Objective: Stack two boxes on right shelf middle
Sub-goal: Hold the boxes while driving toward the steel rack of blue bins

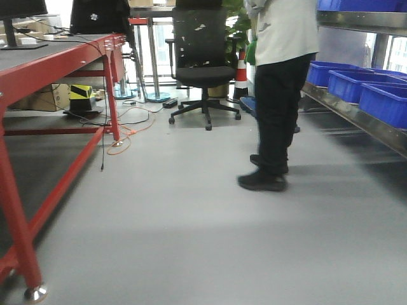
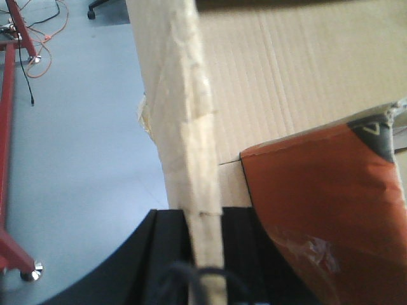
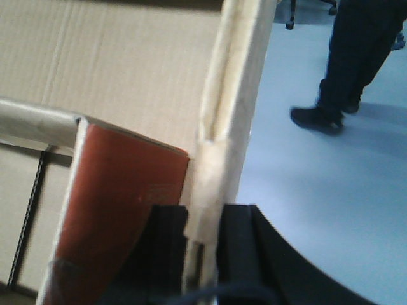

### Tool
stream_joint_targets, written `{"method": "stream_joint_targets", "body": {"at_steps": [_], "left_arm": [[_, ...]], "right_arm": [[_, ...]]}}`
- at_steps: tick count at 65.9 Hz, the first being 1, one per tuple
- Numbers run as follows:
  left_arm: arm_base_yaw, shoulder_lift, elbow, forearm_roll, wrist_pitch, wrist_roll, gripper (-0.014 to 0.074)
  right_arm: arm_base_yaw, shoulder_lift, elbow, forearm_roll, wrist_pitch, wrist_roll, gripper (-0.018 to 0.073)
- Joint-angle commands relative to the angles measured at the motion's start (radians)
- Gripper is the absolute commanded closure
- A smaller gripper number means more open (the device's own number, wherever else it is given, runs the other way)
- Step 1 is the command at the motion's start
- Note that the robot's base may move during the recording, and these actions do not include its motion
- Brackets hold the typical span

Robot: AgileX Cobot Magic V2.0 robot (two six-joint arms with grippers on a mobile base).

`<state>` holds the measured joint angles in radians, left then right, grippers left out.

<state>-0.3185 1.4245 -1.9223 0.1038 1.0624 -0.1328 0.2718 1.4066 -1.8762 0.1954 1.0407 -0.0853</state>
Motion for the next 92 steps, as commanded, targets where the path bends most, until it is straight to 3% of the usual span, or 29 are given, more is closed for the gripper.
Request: {"method": "stream_joint_targets", "body": {"at_steps": [1, 92], "left_arm": [[0.006, -0.011, -0.013, 0.046, -0.041, 0.006, 0.0708], [0.006, -0.011, -0.013, 0.048, -0.041, 0.006, 0.0708]], "right_arm": [[-0.009, -0.013, -0.007, -0.024, -0.046, -0.018, 0.0712], [-0.009, -0.013, -0.007, -0.024, -0.046, -0.018, 0.0712]]}}
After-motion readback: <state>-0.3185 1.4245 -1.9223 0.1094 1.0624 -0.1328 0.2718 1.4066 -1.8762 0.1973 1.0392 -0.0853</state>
